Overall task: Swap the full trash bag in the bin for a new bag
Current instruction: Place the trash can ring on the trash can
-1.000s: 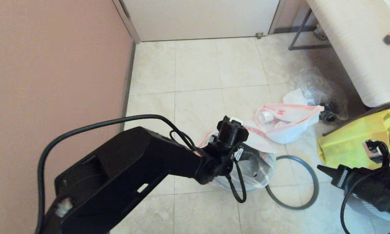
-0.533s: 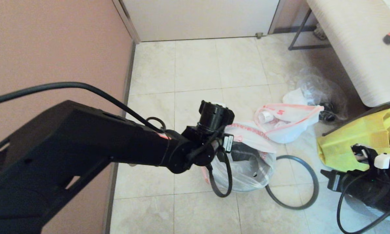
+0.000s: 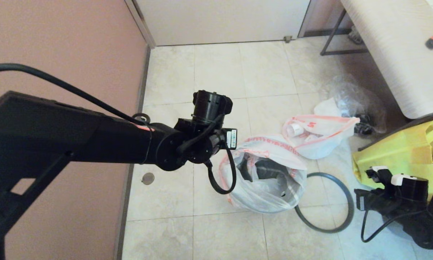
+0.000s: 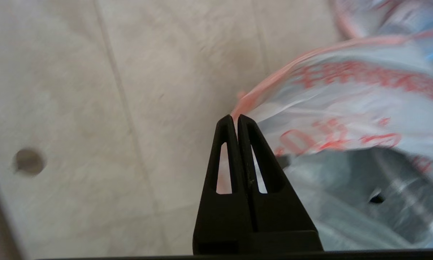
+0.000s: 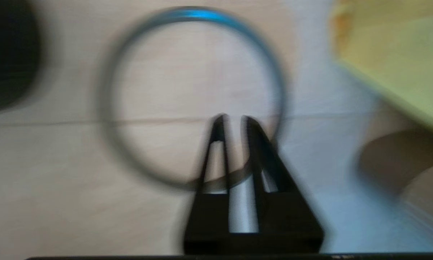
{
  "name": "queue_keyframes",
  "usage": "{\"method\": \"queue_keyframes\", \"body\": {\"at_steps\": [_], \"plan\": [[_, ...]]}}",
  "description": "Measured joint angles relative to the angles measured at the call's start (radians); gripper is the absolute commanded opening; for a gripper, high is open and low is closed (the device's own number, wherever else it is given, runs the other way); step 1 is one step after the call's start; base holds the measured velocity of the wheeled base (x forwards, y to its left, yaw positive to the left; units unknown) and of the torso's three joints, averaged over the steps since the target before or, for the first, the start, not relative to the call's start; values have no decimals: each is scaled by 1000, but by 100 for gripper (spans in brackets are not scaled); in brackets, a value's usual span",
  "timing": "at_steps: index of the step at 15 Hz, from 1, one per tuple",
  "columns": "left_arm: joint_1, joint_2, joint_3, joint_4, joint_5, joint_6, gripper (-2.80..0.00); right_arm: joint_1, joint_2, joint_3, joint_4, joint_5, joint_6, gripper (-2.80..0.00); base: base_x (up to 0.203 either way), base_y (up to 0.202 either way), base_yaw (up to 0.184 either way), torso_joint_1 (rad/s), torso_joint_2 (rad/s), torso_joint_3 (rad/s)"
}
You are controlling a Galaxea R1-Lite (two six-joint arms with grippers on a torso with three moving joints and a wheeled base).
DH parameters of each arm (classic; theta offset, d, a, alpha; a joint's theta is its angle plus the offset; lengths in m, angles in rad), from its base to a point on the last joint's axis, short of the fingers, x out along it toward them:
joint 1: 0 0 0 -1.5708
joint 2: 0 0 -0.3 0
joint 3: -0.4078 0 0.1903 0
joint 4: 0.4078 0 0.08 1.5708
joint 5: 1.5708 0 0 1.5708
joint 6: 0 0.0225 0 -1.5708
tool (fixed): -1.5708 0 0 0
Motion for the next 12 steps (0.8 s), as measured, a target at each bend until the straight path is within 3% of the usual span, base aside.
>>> {"method": "queue_keyframes", "body": {"at_steps": [2,5,12], "plan": [[24,-22,-32,75,-4,-31,-280,-32,82,-101,0,-5,-64,0,0,0,0,0,0,0],[48,-35,-46,79,-19,-36,-280,-47,178,-274,71,-5,-131,0,0,0,0,0,0,0],[79,-4,-72,77,-19,-37,-280,-50,275,-651,574,61,-175,0,0,0,0,0,0,0]]}}
